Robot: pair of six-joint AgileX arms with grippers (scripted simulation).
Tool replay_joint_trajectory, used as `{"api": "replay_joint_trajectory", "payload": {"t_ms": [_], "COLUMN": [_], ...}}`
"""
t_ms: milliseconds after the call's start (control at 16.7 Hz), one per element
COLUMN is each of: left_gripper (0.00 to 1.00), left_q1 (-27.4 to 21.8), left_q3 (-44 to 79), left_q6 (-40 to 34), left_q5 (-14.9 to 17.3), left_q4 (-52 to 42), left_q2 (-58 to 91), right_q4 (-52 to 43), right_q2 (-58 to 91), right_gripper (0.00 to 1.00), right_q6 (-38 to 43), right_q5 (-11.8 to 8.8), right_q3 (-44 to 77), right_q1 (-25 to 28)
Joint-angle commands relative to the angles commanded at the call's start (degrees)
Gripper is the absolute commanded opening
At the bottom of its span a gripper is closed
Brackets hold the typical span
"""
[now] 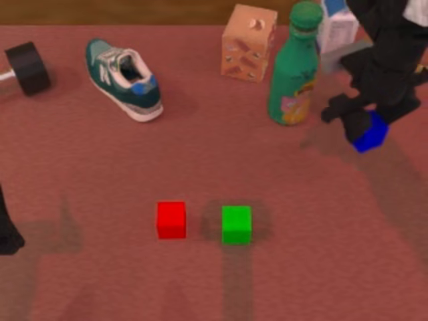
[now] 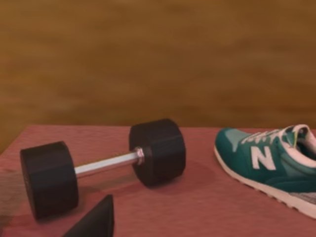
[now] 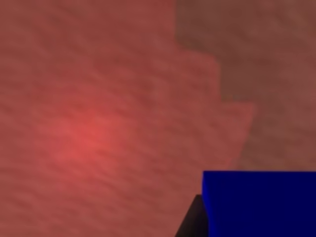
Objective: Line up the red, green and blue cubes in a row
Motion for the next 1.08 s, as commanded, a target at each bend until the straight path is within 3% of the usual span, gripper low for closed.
{"api": "replay_joint_trajectory", "payload": {"t_ms": [600,780,1080], "left_gripper": [1.0,1.0,1.0], "left_q1": [0.0,0.0,0.0], "left_q3": [0.0,0.0,0.0], "left_q6": [0.0,0.0,0.0], "left_q5": [0.0,0.0,0.0], "left_q4": [0.0,0.0,0.0], "left_q2": [0.0,0.0,0.0], "right_q4": [1.8,2.4,2.3], "right_q2": [-9.8,-11.7,-11.6], "right_gripper": [0.0,0.0,0.0], "right_q6": [40.2,45.0,45.4], "right_q5": [0.9,1.1,1.0], "right_q3": [-12.4,-14.3,-14.2], "right_q1": [17.1,19.7,19.6]}}
